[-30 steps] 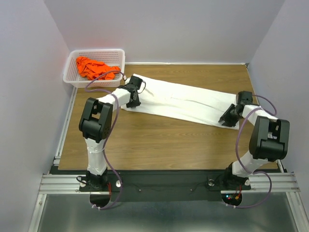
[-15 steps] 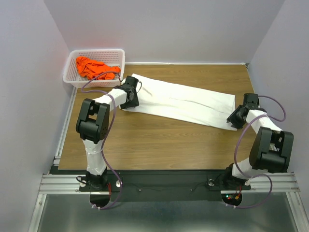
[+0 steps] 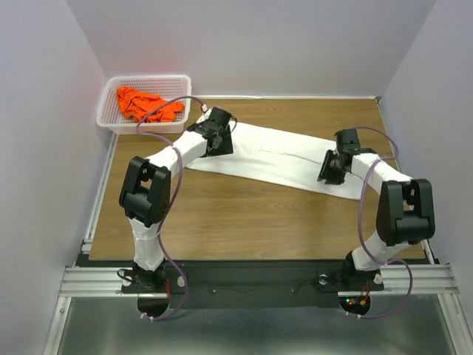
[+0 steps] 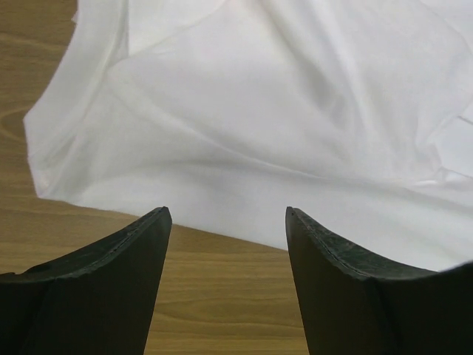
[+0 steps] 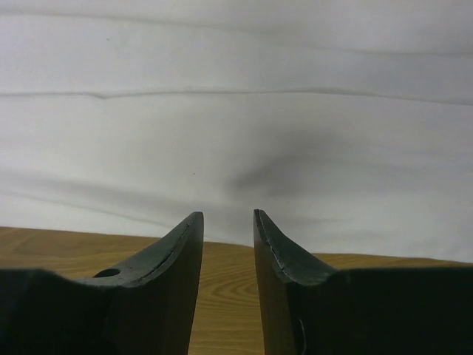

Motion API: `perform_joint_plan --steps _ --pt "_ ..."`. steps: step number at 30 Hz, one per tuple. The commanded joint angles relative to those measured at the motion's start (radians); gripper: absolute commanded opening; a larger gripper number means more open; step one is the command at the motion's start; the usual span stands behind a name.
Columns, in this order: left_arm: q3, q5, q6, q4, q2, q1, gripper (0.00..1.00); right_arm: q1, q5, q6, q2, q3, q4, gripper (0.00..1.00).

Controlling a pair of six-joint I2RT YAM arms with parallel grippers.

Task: Fold and stack the t-shirts
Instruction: Fold the tshirt

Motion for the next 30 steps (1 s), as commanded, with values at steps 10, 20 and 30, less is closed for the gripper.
perform_joint_plan --steps 10,20,30 --pt "0.255 -0.019 -0.036 -0.057 0.304 -0.026 0.73 0.08 -0.03 -0.011 0.114 -0.066 -0.092 0.4" --pt "0.663 0.073 0.043 -0.164 0.574 0.025 0.74 0.394 -0.294 0.053 0.022 -0.207 -0.183 0.43" --pt "0.828 0.088 0.28 0.021 0.665 0.065 0.74 0.717 -0.392 0.093 0.302 0.185 -0.177 0.46"
